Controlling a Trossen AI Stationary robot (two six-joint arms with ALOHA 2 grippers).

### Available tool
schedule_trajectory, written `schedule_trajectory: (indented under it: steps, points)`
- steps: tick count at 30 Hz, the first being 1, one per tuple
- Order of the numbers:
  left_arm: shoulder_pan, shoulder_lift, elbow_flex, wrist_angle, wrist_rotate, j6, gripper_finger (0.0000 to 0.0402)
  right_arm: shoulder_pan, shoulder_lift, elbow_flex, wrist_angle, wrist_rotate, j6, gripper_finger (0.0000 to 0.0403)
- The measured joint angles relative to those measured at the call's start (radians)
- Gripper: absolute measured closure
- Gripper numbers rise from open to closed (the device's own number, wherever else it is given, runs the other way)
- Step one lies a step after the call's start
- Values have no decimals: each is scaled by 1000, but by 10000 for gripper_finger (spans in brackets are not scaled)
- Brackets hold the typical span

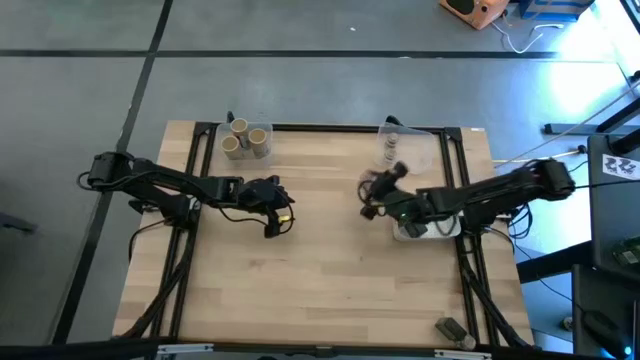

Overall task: Sort spices by type
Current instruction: Put the left brown seasoning bottle into the right transparent bin

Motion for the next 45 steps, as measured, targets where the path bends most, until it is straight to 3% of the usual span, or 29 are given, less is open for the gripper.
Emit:
schedule_trajectory:
  steps: [4, 10, 15, 21, 25, 36, 45]
  points:
    - [0, 0, 0, 16, 0, 0, 154, -51, -116, 0, -208, 100, 89, 217]
    - [-1, 0, 0, 37, 0, 1, 154, -223, -165, -18, -425, 109, 226, 218]
    - [-1, 0, 0, 40, 0, -5, 153, -389, -164, -119, -345, -9, 234, 217]
    - [-1, 0, 0, 40, 0, -11, 153, -541, -164, -249, -112, -135, 234, 217]
    - [-1, 0, 0, 40, 0, -12, 153, -607, -164, -303, -12, -147, 235, 218]
    - [-1, 0, 0, 40, 0, -14, 153, -727, -115, -337, 51, -236, 258, 217]
    - [-1, 0, 0, 40, 0, -32, 153, -730, -71, -337, 54, -232, 288, 180]
